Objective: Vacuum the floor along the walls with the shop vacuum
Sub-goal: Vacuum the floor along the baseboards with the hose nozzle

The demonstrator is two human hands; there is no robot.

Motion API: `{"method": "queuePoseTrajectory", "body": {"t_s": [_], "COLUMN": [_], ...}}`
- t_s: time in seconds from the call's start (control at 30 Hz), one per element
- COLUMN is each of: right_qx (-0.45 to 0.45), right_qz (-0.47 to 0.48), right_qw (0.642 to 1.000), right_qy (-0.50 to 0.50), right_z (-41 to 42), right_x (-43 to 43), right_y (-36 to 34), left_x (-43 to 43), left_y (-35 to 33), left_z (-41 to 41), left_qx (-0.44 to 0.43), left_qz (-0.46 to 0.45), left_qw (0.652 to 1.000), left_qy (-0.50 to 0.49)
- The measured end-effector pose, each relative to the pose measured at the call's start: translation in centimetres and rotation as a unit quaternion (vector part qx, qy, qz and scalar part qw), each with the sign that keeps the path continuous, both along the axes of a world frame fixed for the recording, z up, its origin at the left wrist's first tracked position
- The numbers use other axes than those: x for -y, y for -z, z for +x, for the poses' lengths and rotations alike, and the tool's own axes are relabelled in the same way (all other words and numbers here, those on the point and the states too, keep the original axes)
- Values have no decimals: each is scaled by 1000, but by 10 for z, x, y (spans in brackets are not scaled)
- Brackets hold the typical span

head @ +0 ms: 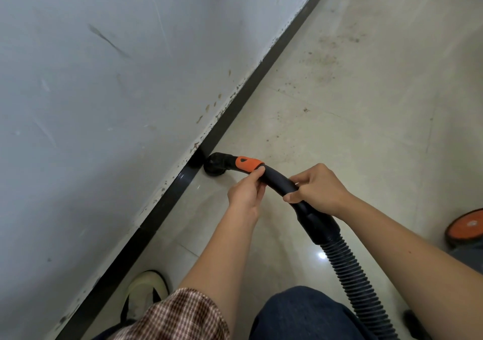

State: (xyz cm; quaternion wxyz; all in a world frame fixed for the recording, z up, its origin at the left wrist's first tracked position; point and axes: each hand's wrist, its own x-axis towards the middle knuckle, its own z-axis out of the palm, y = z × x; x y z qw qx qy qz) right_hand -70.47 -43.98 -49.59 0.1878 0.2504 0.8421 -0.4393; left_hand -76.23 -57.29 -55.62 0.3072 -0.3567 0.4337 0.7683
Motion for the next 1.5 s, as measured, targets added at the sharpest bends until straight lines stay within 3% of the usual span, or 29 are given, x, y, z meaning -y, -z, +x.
{"method": "queuePoseTrajectory", "body": {"t_s": [0.53, 1.5], "right_qx": [-2, 1], "right_qz": [-2, 33], "right_qw": [999, 993], "right_qy": [-42, 111], "right_z": [-1, 44], "right_x": [3, -67], "right_y": [2, -25], "left_x": [12, -88], "left_y": [-3, -12], "left_z": [8, 17], "left_qx": [-15, -10], "left_qz": [-19, 50], "left_qw": [1000, 993], "left_qy": [-16, 110]}}
